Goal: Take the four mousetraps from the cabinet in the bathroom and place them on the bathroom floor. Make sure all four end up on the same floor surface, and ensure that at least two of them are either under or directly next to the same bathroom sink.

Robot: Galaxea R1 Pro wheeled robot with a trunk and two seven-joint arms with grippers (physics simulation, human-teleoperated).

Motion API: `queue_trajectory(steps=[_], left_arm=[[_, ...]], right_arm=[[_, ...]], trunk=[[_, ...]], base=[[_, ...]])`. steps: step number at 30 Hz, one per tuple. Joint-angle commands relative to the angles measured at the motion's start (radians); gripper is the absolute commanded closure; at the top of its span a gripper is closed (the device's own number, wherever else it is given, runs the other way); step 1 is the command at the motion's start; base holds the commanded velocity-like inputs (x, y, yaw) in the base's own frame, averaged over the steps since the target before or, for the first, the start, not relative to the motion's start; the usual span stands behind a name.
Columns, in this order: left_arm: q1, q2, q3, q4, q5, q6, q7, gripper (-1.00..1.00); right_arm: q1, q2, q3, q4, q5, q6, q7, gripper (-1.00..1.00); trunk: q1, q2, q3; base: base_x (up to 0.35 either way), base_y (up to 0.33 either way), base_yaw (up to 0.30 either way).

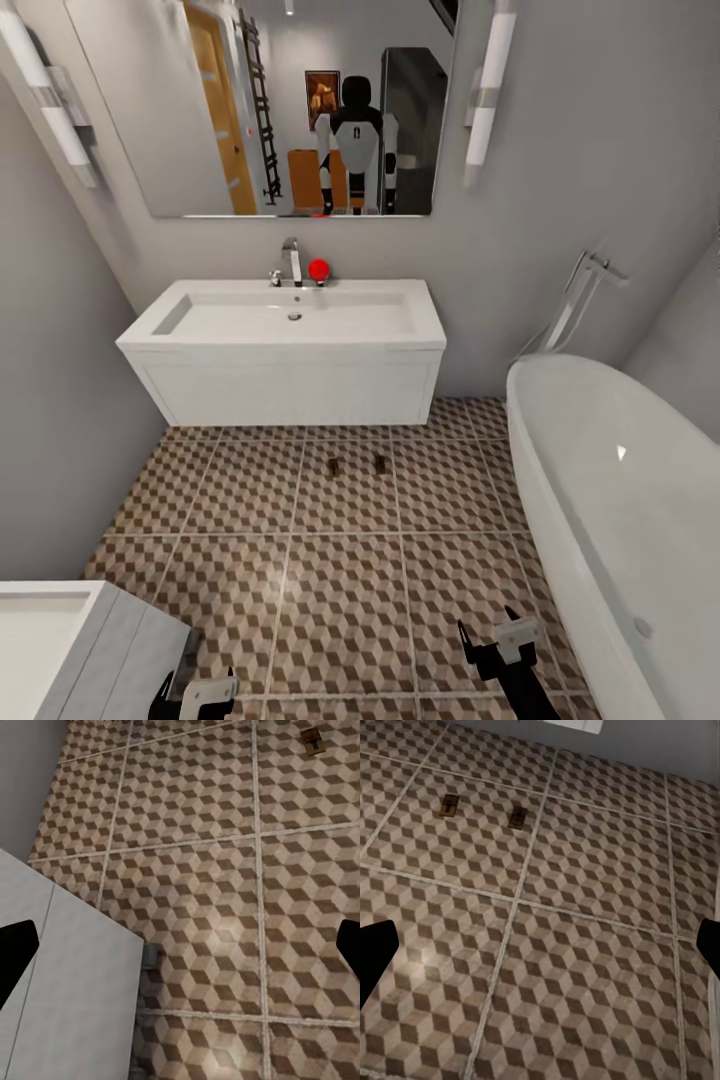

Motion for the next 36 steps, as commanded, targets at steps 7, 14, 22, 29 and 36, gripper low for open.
queue_trajectory(steps=[7,14,22,29,36], left_arm=[[-0.001,0.001,-0.009,-0.004,0.003,0.001,0.010,-1.00],[-0.001,0.001,-0.008,-0.004,0.003,0.001,0.010,-1.00],[-0.001,0.001,-0.010,-0.006,0.001,-0.002,0.007,-1.00],[-0.001,0.001,-0.010,-0.007,0.001,-0.001,0.006,-1.00],[-0.001,0.001,-0.010,-0.007,0.001,-0.001,0.006,-1.00]], right_arm=[[-0.001,0.000,0.009,0.000,-0.003,-0.002,-0.006,-1.00],[-0.001,0.001,0.009,0.000,-0.003,-0.002,-0.006,-1.00],[-0.001,0.000,0.009,0.000,-0.003,-0.002,-0.006,-1.00],[-0.001,0.000,0.009,0.000,-0.003,-0.001,-0.006,-1.00],[-0.001,0.001,0.009,0.000,-0.003,-0.001,-0.006,-1.00]], trunk=[[-0.027,0.048,0.029],[-0.046,0.083,0.054],[-0.046,0.083,0.056],[-0.046,0.083,0.057],[-0.046,0.083,0.057]], base=[[0.000,0.000,0.000],[0.000,0.000,0.000],[0.000,0.000,0.000],[0.000,0.000,0.000],[0.000,0.000,0.000]])
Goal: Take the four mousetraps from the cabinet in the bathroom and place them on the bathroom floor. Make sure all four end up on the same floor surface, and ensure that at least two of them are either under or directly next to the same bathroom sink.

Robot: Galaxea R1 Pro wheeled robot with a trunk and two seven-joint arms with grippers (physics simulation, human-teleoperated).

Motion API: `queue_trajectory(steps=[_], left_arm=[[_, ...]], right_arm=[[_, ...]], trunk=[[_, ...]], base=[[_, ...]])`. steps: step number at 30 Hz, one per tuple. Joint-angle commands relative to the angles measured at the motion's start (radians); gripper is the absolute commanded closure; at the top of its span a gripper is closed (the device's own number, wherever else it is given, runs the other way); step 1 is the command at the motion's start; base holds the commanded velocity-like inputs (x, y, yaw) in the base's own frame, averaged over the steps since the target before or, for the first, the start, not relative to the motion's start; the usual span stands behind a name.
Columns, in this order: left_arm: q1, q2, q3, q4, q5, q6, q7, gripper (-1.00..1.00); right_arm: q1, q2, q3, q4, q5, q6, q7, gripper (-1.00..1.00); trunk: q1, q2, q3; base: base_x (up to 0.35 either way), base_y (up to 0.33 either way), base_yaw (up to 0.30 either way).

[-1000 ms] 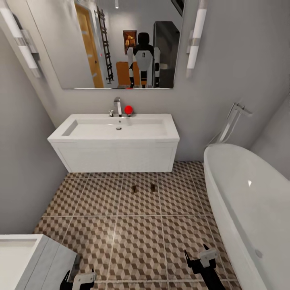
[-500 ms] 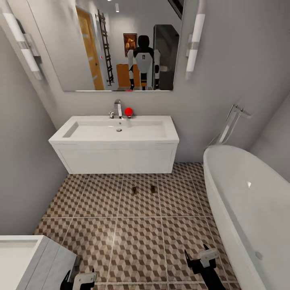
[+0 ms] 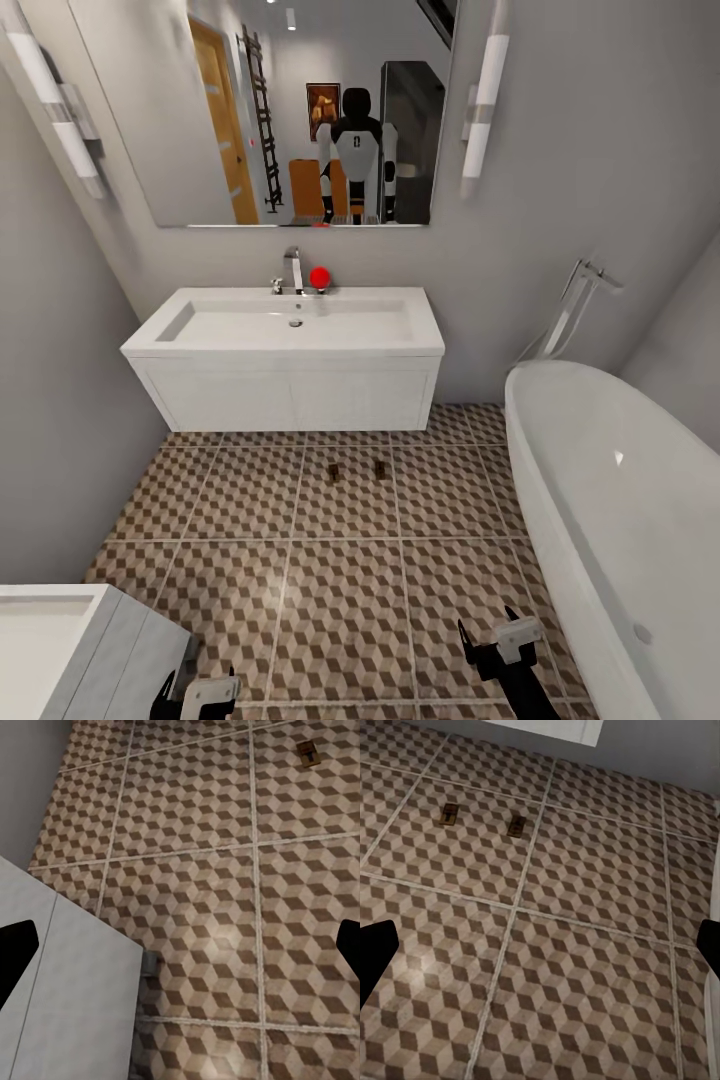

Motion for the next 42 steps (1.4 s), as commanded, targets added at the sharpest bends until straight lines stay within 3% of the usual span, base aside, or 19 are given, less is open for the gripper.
queue_trajectory(steps=[1,33,42], left_arm=[[-0.001,0.001,-0.008,-0.004,0.003,-0.001,0.010,-1.00],[-0.001,0.001,-0.008,-0.005,0.003,0.000,0.016,-1.00],[-0.001,0.000,-0.008,-0.006,0.003,0.002,0.014,-1.00]], right_arm=[[-0.001,0.000,0.009,0.000,-0.003,-0.002,-0.006,-1.00],[0.022,-0.003,0.007,0.005,-0.004,0.045,0.000,-1.00],[0.029,0.007,0.007,0.005,-0.003,0.050,-0.001,-1.00]], trunk=[[0.000,-0.002,-0.002],[0.000,-0.002,-0.002],[0.000,-0.002,-0.002]], base=[[0.000,0.000,0.000],[0.000,0.000,0.000],[0.000,0.000,0.000]])
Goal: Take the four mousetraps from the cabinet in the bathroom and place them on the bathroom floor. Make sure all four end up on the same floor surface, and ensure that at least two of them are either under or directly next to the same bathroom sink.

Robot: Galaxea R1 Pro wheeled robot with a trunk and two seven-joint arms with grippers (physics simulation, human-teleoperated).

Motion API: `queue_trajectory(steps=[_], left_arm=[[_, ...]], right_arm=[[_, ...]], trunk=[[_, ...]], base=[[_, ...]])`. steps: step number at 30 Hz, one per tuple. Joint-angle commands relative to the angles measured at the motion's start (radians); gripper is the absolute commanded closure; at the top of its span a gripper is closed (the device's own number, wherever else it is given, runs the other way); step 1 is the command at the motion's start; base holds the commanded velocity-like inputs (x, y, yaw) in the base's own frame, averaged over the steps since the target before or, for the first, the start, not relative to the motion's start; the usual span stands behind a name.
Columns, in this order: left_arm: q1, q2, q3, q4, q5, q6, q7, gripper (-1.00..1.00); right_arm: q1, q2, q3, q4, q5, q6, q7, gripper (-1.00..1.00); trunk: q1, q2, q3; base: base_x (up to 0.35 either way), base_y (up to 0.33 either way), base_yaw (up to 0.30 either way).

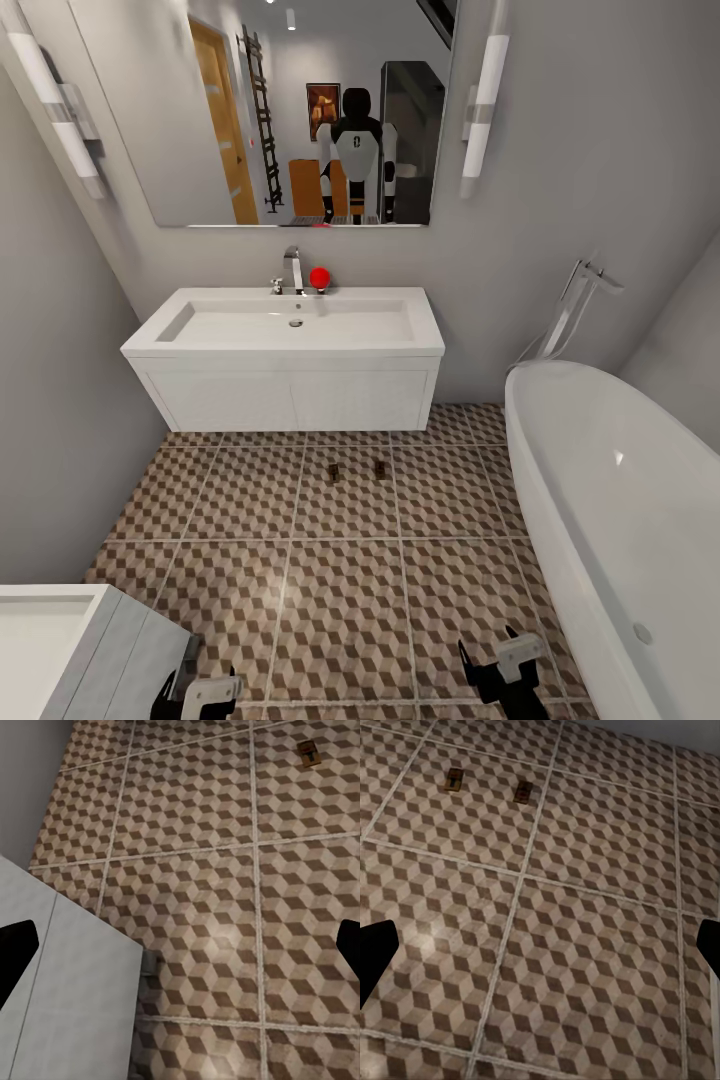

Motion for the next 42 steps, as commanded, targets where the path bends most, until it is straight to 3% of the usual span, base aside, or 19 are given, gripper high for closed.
queue_trajectory(steps=[1,29,42], left_arm=[[-0.001,0.001,-0.009,-0.004,0.003,0.000,0.010,-1.00],[0.000,0.001,-0.009,-0.005,0.003,0.007,0.009,-1.00],[0.001,0.000,-0.009,-0.005,0.003,0.007,0.006,-1.00]], right_arm=[[-0.001,0.000,0.009,0.001,-0.003,-0.002,-0.006,-1.00],[0.000,0.005,0.009,0.001,-0.002,-0.001,-0.010,-1.00],[0.000,0.005,0.009,0.001,-0.002,-0.001,-0.010,-1.00]], trunk=[[0.000,-0.002,-0.002],[0.000,-0.002,-0.002],[0.000,-0.002,-0.002]], base=[[0.000,0.000,0.000],[-0.003,0.000,0.000],[-0.285,0.000,0.000]])
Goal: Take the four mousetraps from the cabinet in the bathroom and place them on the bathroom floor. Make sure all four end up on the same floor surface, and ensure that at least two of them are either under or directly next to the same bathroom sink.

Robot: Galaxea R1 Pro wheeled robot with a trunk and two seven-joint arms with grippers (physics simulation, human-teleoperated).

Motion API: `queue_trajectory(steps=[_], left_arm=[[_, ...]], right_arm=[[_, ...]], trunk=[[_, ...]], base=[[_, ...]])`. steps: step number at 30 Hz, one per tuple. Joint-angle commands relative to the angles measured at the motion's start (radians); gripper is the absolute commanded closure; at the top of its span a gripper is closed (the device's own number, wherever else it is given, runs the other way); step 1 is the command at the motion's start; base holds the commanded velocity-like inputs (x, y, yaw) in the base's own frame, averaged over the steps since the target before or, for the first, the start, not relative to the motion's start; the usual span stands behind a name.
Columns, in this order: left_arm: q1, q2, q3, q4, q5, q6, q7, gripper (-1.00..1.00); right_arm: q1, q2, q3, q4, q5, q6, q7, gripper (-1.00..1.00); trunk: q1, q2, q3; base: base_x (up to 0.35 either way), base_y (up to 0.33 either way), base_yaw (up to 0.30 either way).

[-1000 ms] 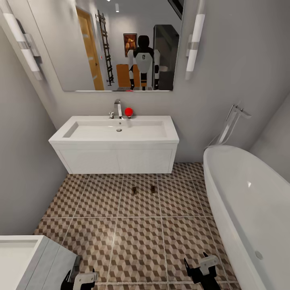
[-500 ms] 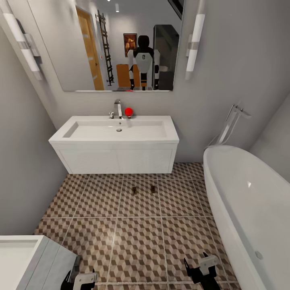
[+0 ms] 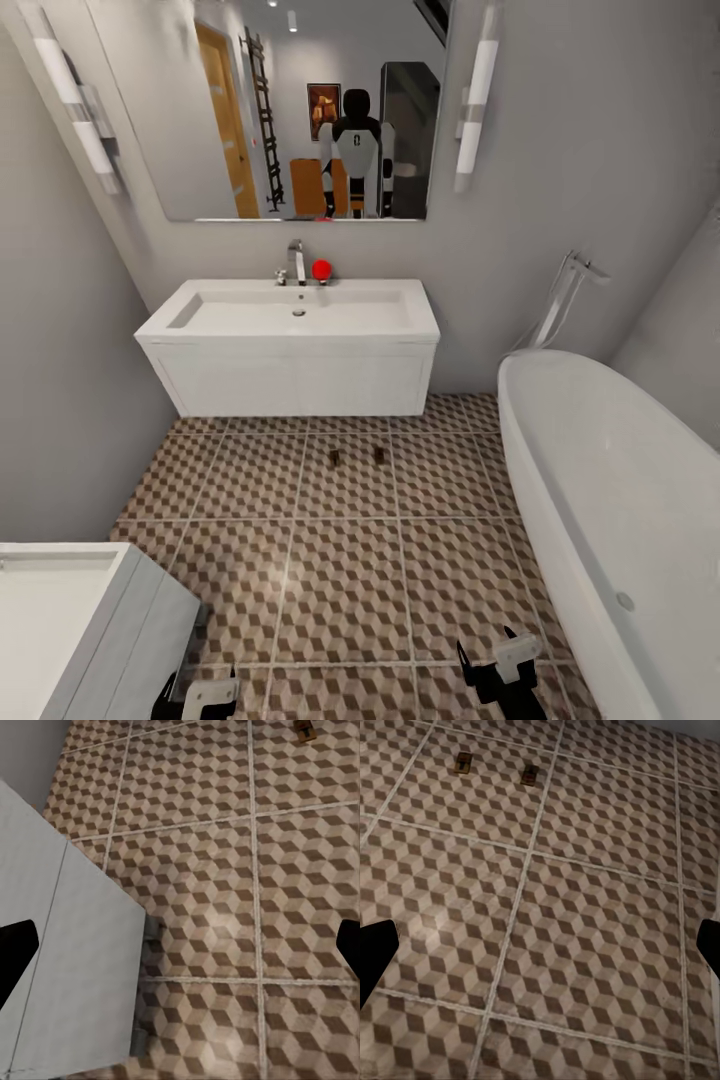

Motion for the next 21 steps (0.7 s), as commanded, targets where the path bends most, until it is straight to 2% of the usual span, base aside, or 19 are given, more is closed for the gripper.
queue_trajectory(steps=[1,21], left_arm=[[-0.001,0.001,-0.008,-0.004,0.003,-0.001,0.010,-1.00],[0.005,0.001,-0.008,-0.004,0.003,-0.001,0.010,-1.00]], right_arm=[[-0.001,0.000,0.009,0.001,-0.003,-0.002,-0.006,-1.00],[-0.001,0.000,0.009,0.001,-0.003,-0.002,-0.006,-1.00]], trunk=[[0.000,-0.002,-0.002],[0.000,-0.002,-0.002]], base=[[-0.331,0.000,0.000],[-0.334,0.000,0.000]])
